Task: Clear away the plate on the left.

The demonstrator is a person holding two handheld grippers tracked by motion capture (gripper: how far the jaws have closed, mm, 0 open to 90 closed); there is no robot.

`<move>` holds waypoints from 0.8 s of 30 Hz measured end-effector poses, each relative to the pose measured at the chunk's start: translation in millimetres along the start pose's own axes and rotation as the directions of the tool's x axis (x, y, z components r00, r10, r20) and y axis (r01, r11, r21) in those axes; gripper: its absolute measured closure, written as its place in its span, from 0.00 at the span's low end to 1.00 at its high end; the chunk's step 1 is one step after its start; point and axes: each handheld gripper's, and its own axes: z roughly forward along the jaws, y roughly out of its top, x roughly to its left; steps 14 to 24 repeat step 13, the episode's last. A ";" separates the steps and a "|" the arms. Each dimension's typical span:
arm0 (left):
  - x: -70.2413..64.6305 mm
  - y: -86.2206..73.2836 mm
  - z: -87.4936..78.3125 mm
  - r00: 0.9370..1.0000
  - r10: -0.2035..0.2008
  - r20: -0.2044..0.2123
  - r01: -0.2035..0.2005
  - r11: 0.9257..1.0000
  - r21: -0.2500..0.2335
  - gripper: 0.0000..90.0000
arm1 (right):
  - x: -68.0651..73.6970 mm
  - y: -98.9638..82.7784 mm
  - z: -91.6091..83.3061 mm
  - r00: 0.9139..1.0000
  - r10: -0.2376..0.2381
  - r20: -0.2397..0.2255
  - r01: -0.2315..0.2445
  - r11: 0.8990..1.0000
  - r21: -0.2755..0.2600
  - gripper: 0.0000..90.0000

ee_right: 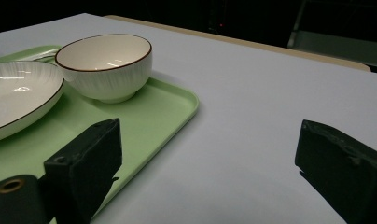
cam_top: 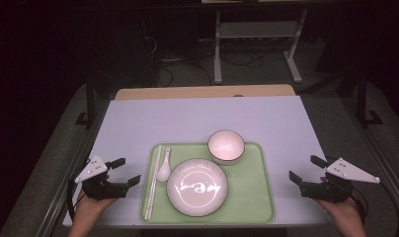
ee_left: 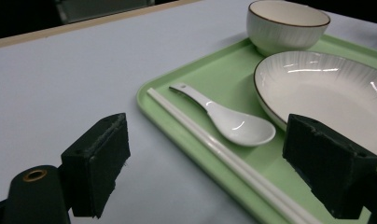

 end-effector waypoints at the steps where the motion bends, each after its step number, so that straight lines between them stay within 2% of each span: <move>1: 0.8 -1.8 -1.3 1.000 -0.004 -0.003 0.004 1.000 -0.005 0.16 | 0.1 0.1 0.0 1.000 -0.001 0.000 0.001 1.000 0.001 0.07; 6: 4.8 -8.4 -7.0 1.000 -0.023 -0.011 0.022 0.999 -0.026 0.16 | 0.2 0.1 0.1 1.000 0.000 0.003 0.000 1.000 0.000 0.07; 24: 3.9 -8.8 -7.6 1.000 -0.016 -0.006 0.016 0.999 -0.038 0.16 | 0.4 0.0 0.2 1.000 -0.002 0.003 0.002 1.000 0.002 0.07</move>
